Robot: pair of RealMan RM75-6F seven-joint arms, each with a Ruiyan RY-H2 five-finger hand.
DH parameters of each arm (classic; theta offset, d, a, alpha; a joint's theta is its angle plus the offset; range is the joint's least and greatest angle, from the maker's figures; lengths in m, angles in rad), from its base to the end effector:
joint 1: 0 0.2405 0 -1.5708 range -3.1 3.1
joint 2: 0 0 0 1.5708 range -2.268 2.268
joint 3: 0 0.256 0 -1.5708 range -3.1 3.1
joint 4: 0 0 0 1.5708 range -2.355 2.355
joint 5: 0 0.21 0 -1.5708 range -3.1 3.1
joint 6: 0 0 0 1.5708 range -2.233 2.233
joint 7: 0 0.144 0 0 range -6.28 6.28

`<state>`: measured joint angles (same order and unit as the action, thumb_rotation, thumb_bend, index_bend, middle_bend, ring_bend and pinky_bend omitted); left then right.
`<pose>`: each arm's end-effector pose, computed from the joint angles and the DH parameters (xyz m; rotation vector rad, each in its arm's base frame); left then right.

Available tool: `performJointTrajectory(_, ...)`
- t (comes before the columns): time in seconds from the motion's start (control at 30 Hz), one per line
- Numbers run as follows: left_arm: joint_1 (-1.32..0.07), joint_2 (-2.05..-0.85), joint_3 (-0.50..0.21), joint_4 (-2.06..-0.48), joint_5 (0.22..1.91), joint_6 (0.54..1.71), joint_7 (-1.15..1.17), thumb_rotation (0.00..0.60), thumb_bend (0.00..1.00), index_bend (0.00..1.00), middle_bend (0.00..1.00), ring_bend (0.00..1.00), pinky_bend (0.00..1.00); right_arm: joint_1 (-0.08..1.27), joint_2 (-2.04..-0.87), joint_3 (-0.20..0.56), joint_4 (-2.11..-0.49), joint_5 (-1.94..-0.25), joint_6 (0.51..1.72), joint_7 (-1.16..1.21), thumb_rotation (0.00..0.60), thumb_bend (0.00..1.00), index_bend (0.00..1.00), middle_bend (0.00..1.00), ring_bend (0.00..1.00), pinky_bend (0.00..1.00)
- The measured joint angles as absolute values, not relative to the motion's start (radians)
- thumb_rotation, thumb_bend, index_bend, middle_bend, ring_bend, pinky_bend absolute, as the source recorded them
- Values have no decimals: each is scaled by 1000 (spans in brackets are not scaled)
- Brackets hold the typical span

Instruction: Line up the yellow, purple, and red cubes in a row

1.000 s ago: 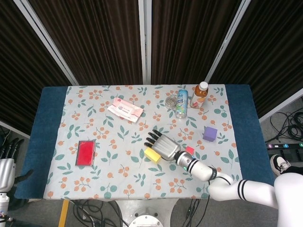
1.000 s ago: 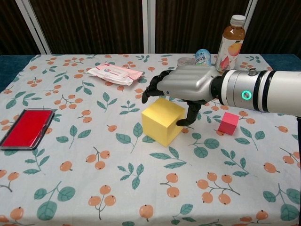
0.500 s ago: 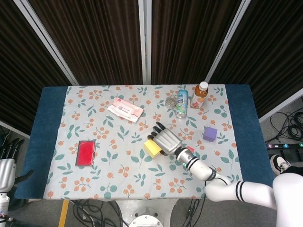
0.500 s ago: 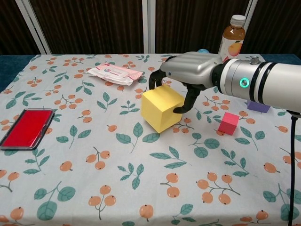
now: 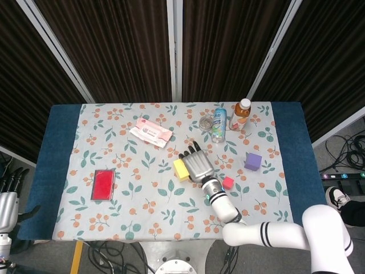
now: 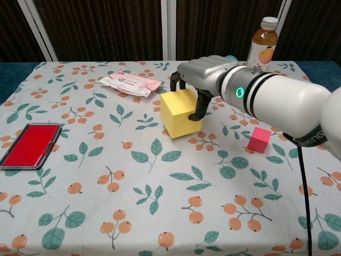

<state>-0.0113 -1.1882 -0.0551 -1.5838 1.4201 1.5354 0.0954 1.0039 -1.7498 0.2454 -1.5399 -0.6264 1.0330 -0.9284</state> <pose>-0.3305 0.1577 0.1509 -1.2635 -0.9012 -0.7963 -0.0517 -0.3391 -0.0749 1.9860 -0.8072 0.7024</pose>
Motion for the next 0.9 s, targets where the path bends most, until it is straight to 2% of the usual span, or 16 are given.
performJointTrajectory(0.27,-10,-1191,-54,-1575,1420,1532,87,600,138,165,192,141,156,1036,-1772,257,-1530,-559,1062,-949,600,149,131,249,92,0)
performJointTrajectory(0.5,-10,-1191,-55,-1576,1425,1536,91,600,138,165,192,141,156,1033,-1735,253,-1573,-534,1065,-935,600,63,13,128,21,0)
performJointTrajectory(0.73,-10,-1191,-54,-1581,1429,1536,95,600,138,165,192,141,156,995,-1637,231,-1663,-561,1062,-877,600,68,5,137,14,0)
performJointTrajectory(0.9,-10,-1190,-53,-1585,1432,1537,101,600,138,165,192,141,156,947,-1542,205,-1732,-590,1042,-789,600,156,4,216,17,0)
